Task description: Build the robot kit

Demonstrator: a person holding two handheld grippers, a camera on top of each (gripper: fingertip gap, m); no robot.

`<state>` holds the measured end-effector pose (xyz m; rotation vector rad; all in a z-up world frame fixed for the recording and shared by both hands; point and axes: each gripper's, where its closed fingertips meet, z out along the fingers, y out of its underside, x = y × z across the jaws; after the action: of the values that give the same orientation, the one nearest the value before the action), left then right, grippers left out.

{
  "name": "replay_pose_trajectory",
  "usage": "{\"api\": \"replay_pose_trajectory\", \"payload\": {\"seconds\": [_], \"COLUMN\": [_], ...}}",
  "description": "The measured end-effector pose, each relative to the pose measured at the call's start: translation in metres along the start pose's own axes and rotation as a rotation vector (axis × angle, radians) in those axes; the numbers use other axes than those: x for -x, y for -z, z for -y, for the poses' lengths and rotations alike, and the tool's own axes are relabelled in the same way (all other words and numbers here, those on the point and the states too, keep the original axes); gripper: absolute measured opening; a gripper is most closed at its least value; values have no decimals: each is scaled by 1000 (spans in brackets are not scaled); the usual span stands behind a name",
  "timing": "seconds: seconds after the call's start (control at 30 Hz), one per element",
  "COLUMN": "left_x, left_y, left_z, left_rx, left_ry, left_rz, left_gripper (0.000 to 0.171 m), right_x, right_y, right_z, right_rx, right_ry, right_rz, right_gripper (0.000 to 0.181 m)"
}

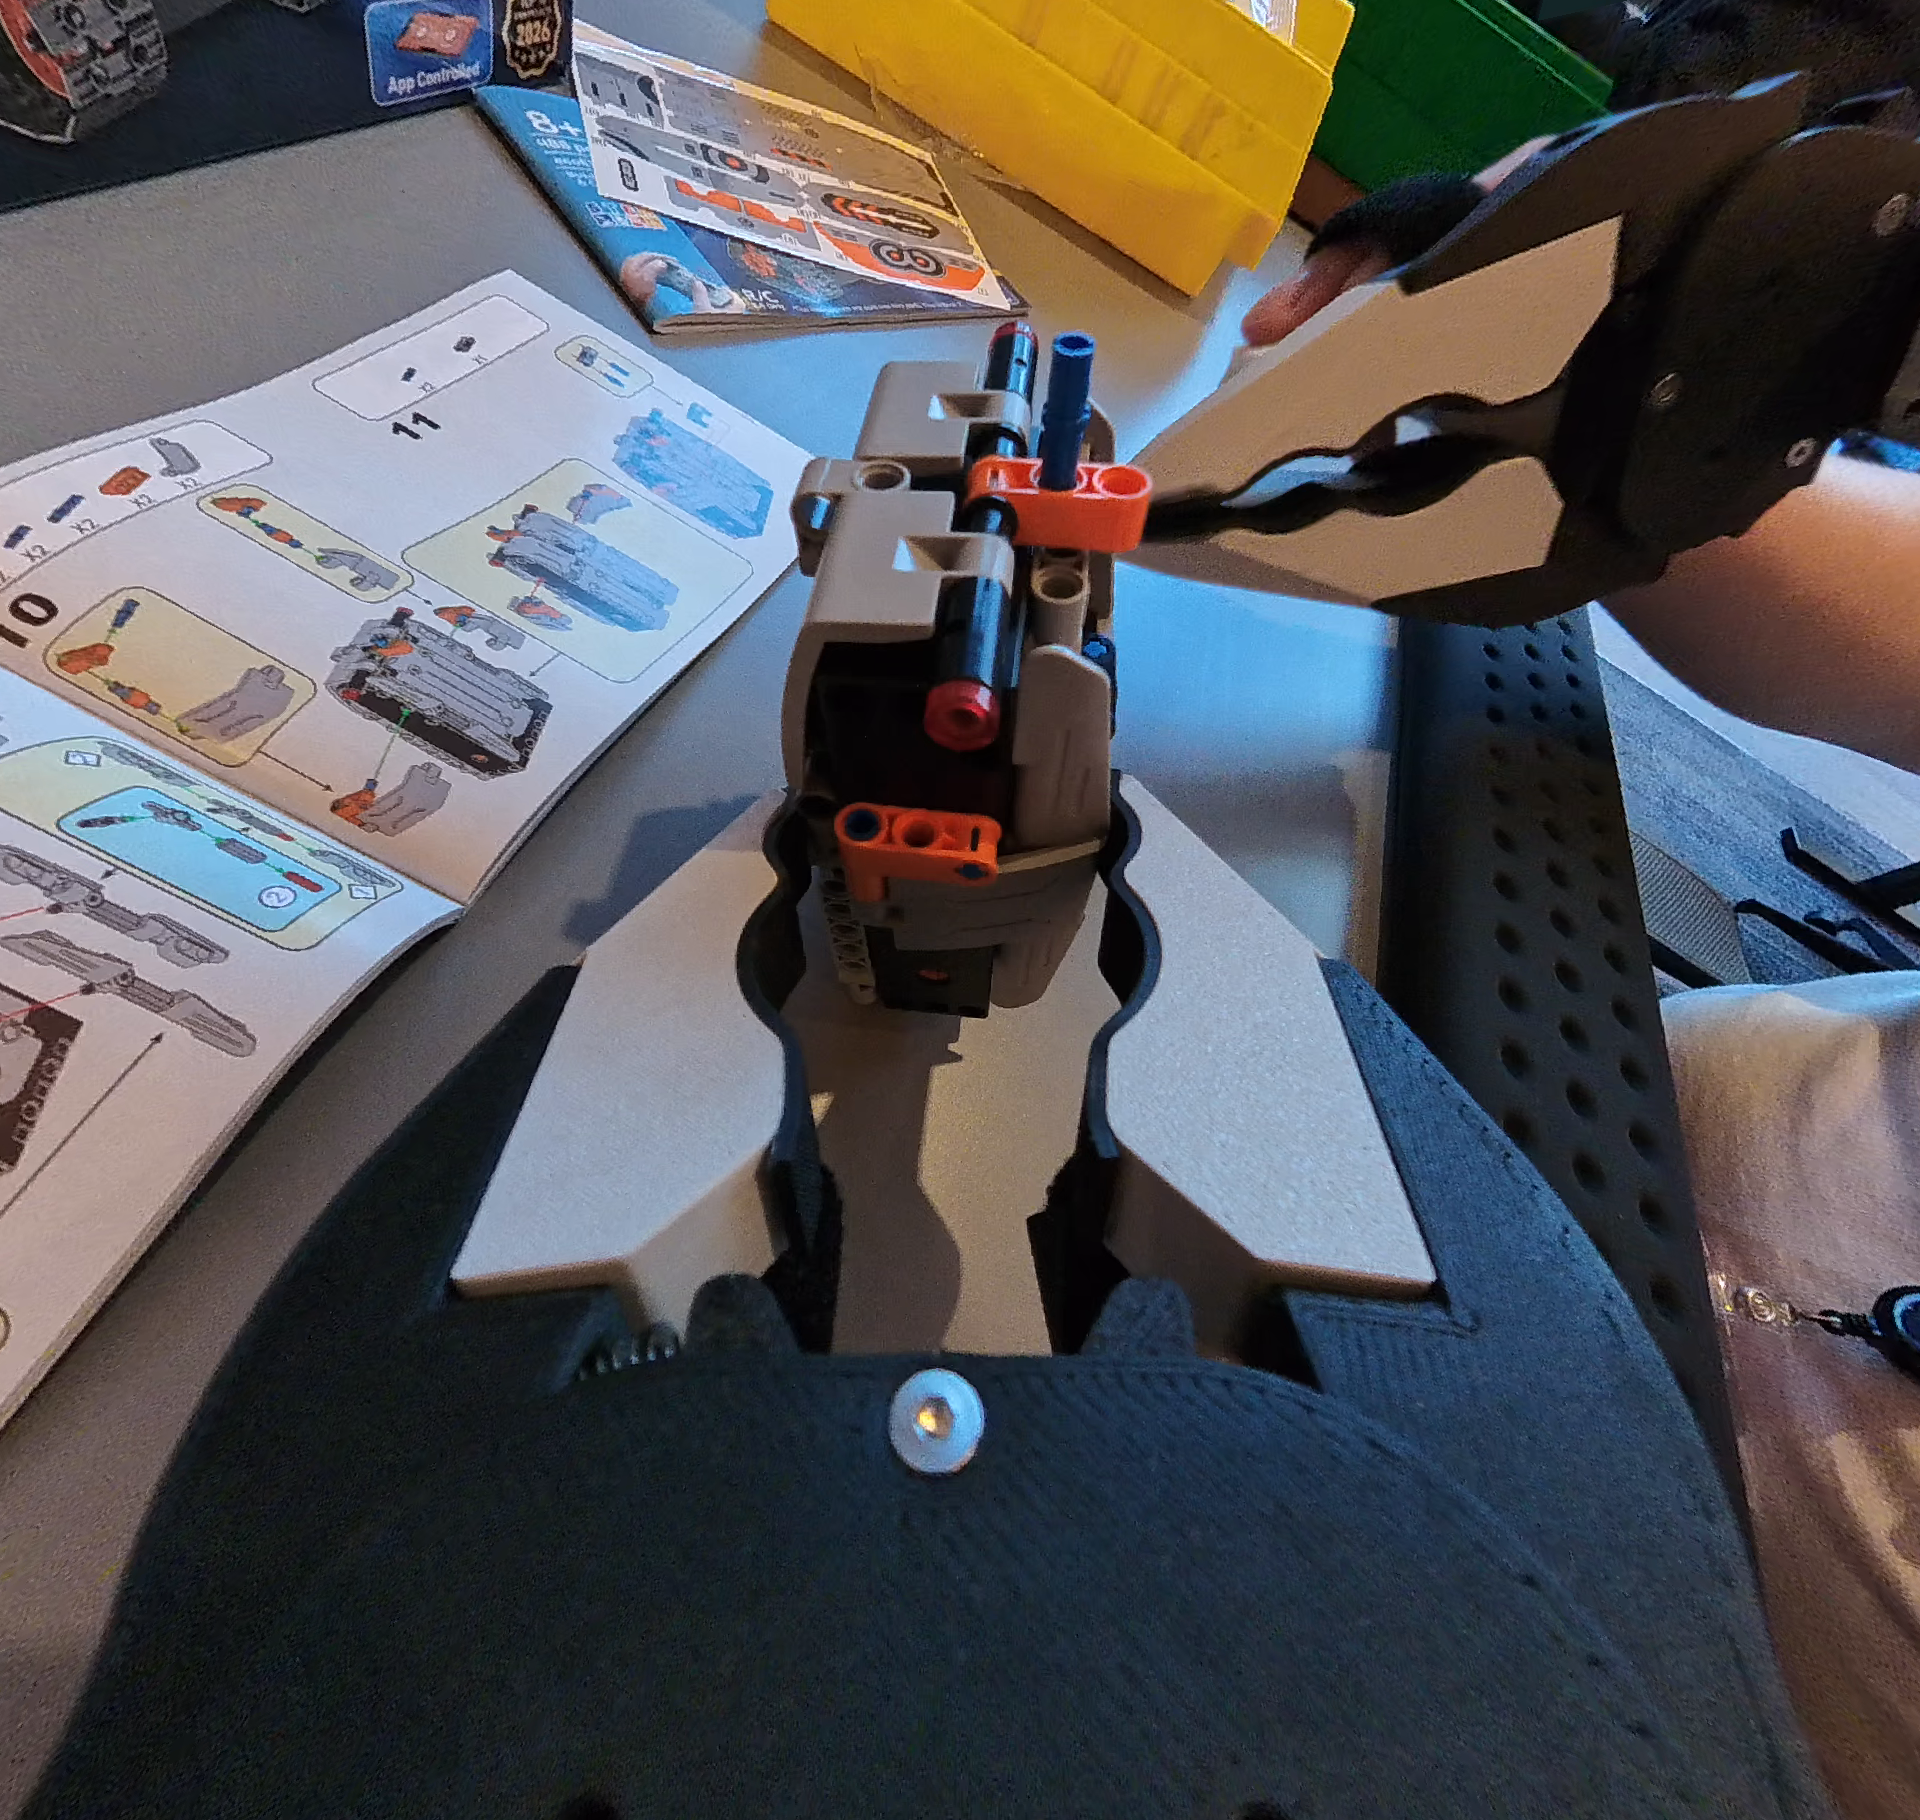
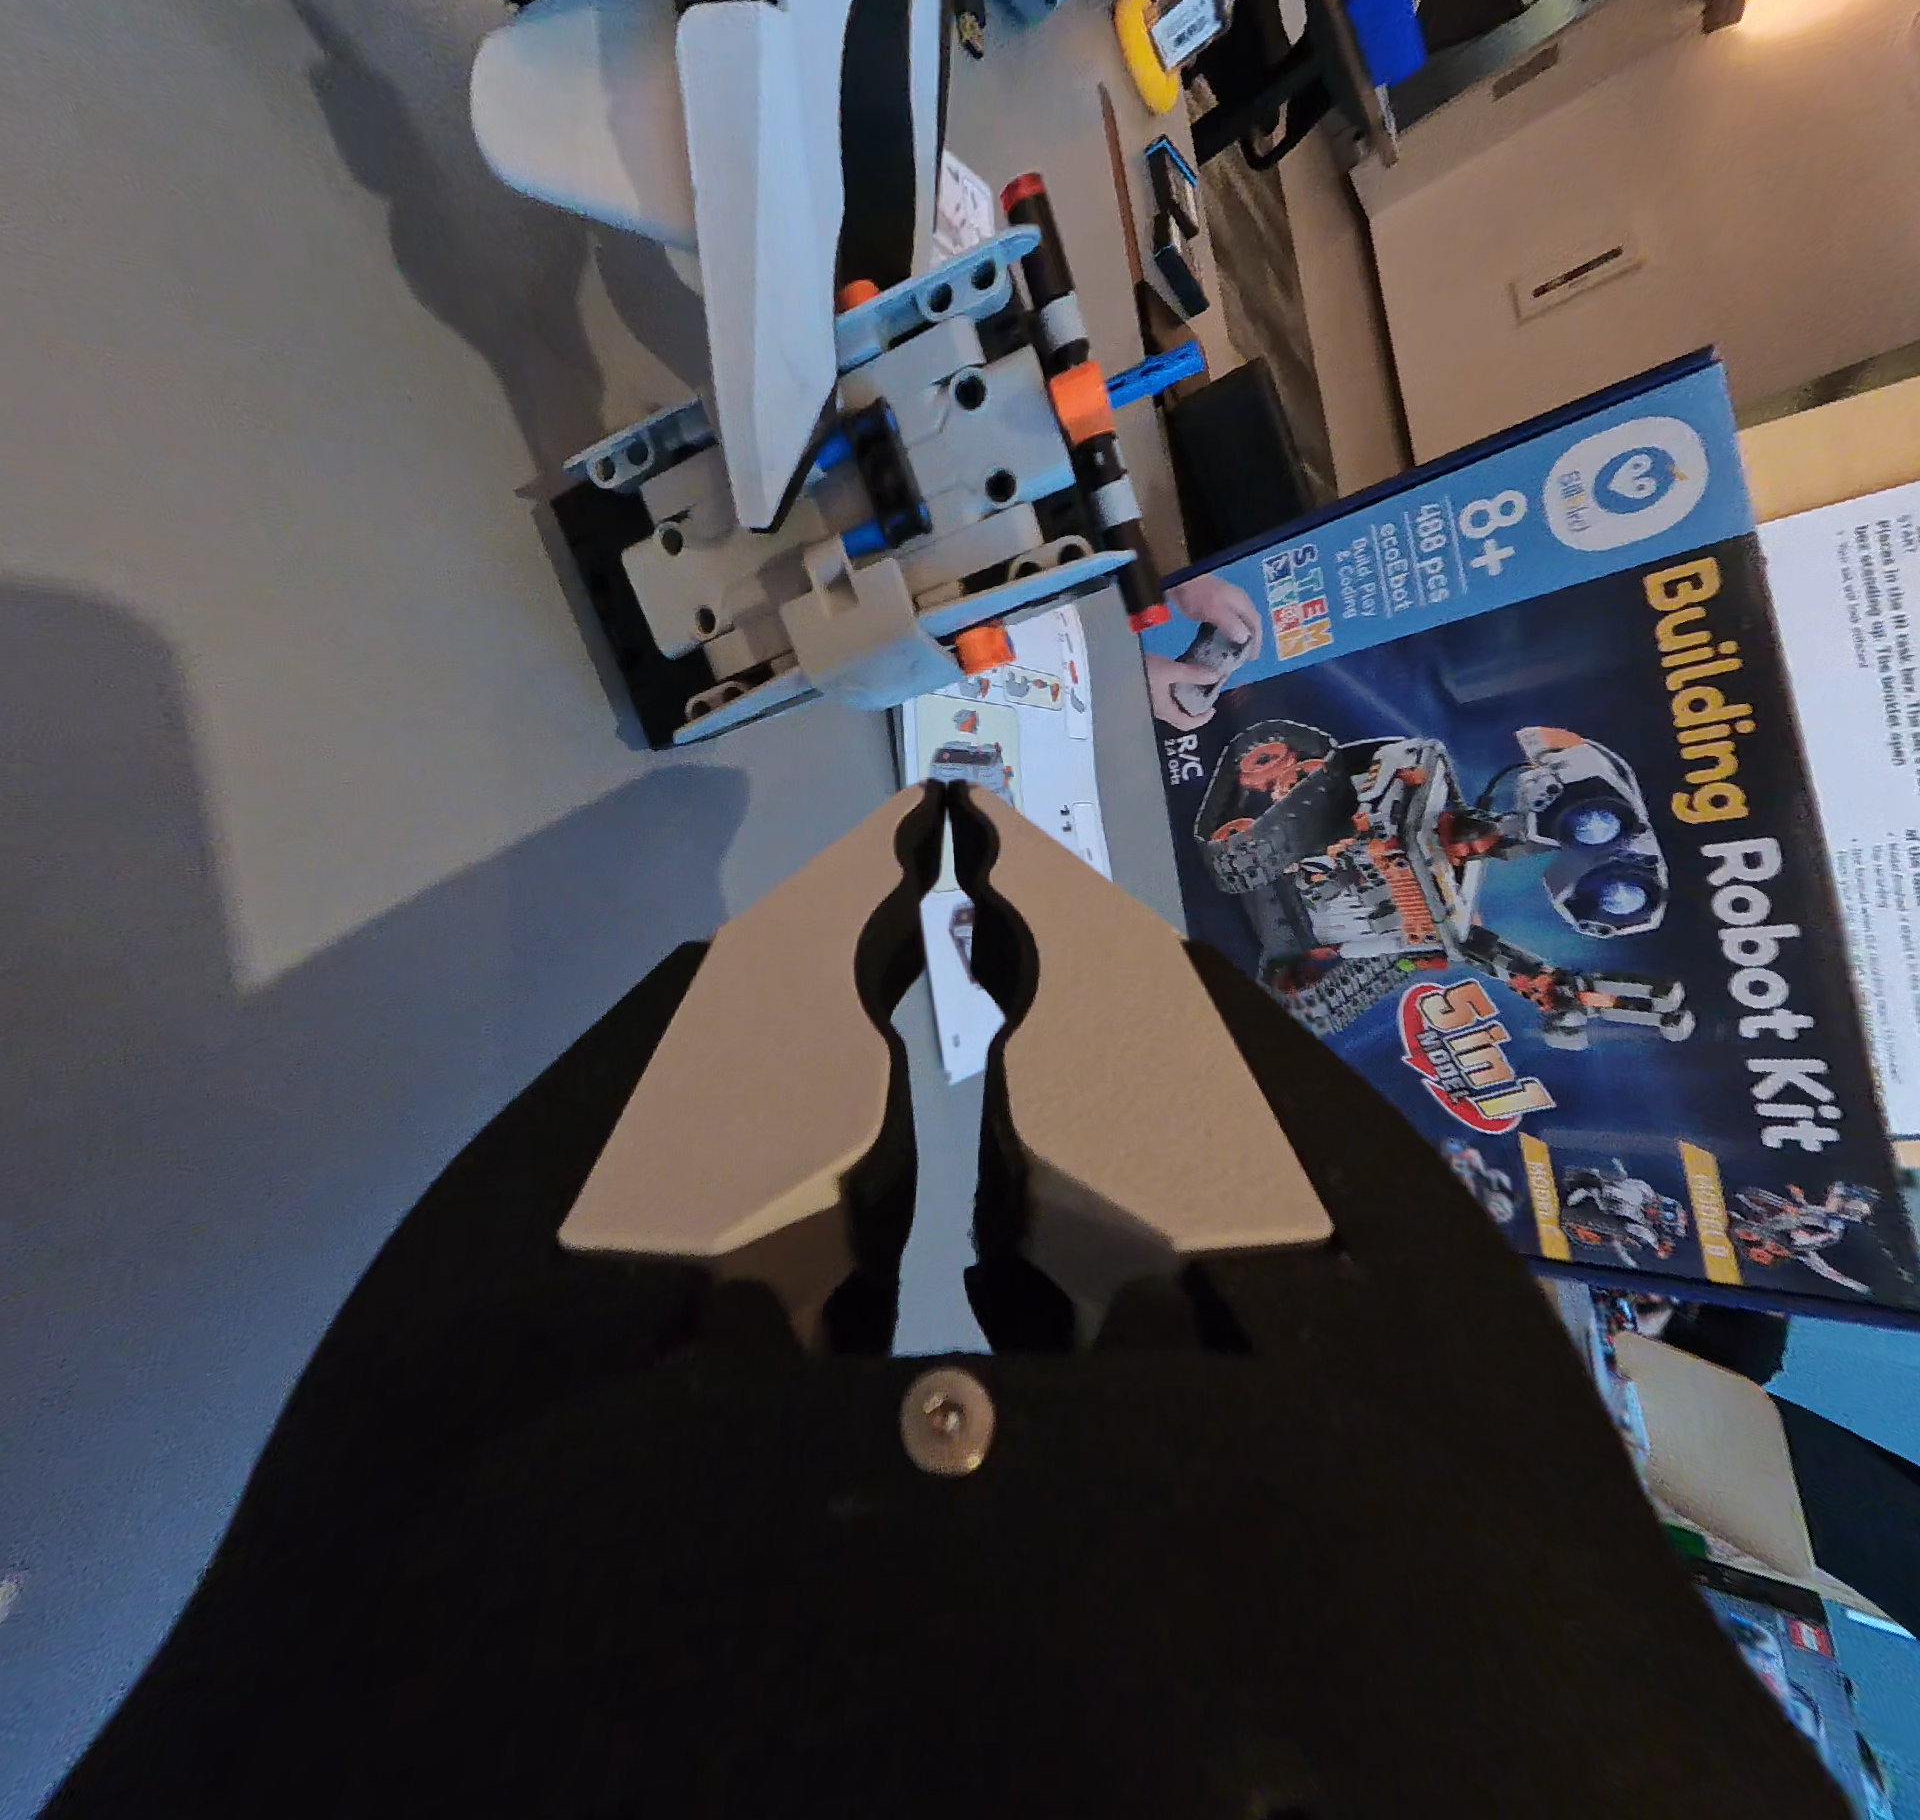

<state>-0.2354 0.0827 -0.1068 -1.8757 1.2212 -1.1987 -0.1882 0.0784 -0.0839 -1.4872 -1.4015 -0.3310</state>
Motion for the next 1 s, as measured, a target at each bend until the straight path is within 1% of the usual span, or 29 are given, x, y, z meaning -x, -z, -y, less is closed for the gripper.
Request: {"api": "replay_pose_trajectory", "payload": {"seconds": [0.07, 0.13, 0.17, 0.23, 0.4, 0.53, 0.8, 0.9, 0.97, 1.0], "left_x": [0, 0, 0, 1, 1, 0, 0, 0, 0, 0], "left_y": [0, 0, 0, 1, 0, 0, 0, 0, 0, 0], "left_z": [0, 0, 0, 0, 0, 0, 0, 0, 0, 0], "left_rx": [-1, 1, 3, -3, 1, 3, 2, 2, 2, 1], "left_ry": [-2, -4, -4, 4, -2, -4, -6, -5, -4, -3], "left_rz": [2, 3, 7, 7, 7, 6, 6, 4, 3, 2], "left_gripper": [55, 55, 55, 55, 55, 55, 55, 55, 55, 55], "right_x": [3, 11, 11, 11, 15, 16, 13, 13, 12, 12], "right_y": [-4, -8, -10, -11, -9, -8, -4, 4, 5, 4], "right_z": [6, 18, 20, 21, 22, 23, 22, 32, 34, 35], "right_rx": [-23, -53, -44, -34, -58, -49, -85, -164, -153, -139], "right_ry": [-11, -46, -49, -22, -57, -16, -1, 62, 182, 245], "right_rz": [2, 36, 27, 10, 26, -4, -57, -87, -128, -144], "right_gripper": [0, 0, 0, 0, 0, 0, 4, 17, 23, 23]}}
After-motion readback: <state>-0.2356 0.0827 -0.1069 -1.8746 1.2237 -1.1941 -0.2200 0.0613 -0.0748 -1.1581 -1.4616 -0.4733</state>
